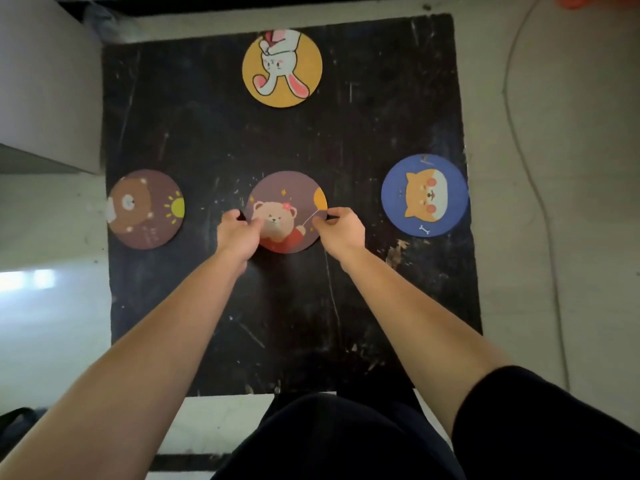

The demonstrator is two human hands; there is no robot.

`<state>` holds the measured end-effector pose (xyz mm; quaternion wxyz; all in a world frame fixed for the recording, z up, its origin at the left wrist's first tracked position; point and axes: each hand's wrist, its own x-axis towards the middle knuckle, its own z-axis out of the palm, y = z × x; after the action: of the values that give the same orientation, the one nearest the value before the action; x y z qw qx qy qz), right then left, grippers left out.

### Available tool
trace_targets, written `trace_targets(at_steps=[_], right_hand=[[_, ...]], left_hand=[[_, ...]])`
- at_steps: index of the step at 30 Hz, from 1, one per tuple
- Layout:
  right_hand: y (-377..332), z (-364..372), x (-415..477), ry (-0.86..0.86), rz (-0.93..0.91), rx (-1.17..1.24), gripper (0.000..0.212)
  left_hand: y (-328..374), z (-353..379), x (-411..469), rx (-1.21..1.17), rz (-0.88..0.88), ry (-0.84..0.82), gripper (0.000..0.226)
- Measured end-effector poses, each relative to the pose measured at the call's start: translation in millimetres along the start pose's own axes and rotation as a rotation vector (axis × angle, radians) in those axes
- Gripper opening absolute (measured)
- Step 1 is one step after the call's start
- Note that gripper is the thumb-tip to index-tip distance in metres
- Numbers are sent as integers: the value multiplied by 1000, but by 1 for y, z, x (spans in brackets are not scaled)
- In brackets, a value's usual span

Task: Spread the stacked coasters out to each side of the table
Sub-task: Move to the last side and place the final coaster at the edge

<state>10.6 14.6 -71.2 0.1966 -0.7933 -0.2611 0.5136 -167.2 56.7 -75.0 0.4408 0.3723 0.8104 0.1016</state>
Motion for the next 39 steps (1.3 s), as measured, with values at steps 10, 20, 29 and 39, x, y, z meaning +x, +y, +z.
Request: trace_targets(at_steps=[10, 20, 29, 39], right_hand=[[57, 0, -66, 6, 41, -65, 28], [128, 43, -144, 25, 68, -110, 22], [152, 57, -163, 81, 4, -187, 24], [157, 60, -167, 109, -67, -291, 26]], left_hand=[[-84, -15, -64, 34, 46, 3, 19], [-183, -44, -107, 96, -21, -103, 10], [-195, -55, -143, 116, 55, -97, 32], [-192, -57, -150, 183, 74, -94, 31]])
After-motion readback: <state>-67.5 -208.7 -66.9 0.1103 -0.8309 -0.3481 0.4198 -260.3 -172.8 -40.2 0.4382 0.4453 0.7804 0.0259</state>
